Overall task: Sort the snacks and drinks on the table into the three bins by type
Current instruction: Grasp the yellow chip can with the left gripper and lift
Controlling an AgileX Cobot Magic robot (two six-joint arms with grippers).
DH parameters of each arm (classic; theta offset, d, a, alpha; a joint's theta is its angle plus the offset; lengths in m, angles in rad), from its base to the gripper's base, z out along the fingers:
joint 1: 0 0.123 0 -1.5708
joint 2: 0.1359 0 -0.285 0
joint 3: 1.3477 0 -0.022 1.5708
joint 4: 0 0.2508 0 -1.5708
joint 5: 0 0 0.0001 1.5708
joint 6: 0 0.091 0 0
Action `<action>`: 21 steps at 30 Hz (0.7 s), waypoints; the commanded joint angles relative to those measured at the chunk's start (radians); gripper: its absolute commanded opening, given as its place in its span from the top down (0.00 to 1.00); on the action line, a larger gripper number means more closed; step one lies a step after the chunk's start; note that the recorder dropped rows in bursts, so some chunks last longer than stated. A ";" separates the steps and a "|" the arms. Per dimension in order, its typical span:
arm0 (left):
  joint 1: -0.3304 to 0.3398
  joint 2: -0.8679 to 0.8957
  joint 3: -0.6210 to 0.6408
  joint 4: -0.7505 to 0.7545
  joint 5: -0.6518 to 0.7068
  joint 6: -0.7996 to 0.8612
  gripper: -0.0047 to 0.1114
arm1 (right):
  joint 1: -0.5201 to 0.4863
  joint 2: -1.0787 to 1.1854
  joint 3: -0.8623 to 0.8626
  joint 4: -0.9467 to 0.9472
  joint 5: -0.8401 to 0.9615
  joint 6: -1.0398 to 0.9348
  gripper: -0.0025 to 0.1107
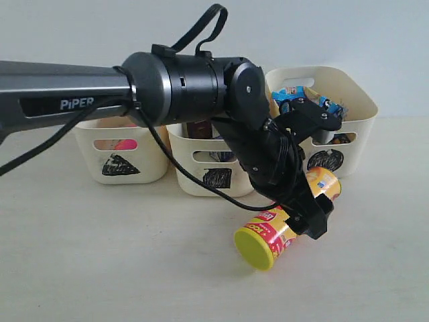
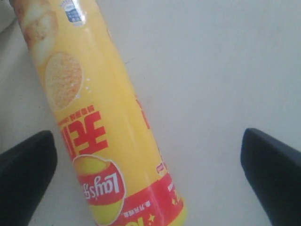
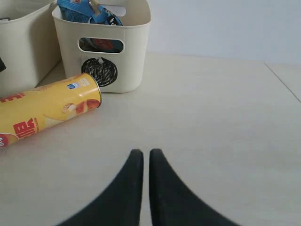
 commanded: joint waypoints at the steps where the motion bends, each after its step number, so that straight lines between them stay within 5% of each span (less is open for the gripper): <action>1: -0.009 0.037 -0.035 -0.003 -0.008 -0.012 0.09 | -0.003 -0.005 0.005 0.002 -0.008 0.001 0.95; 21: -0.001 0.173 -0.139 0.114 -0.035 -0.076 0.09 | -0.003 -0.005 0.005 0.002 -0.008 0.001 0.95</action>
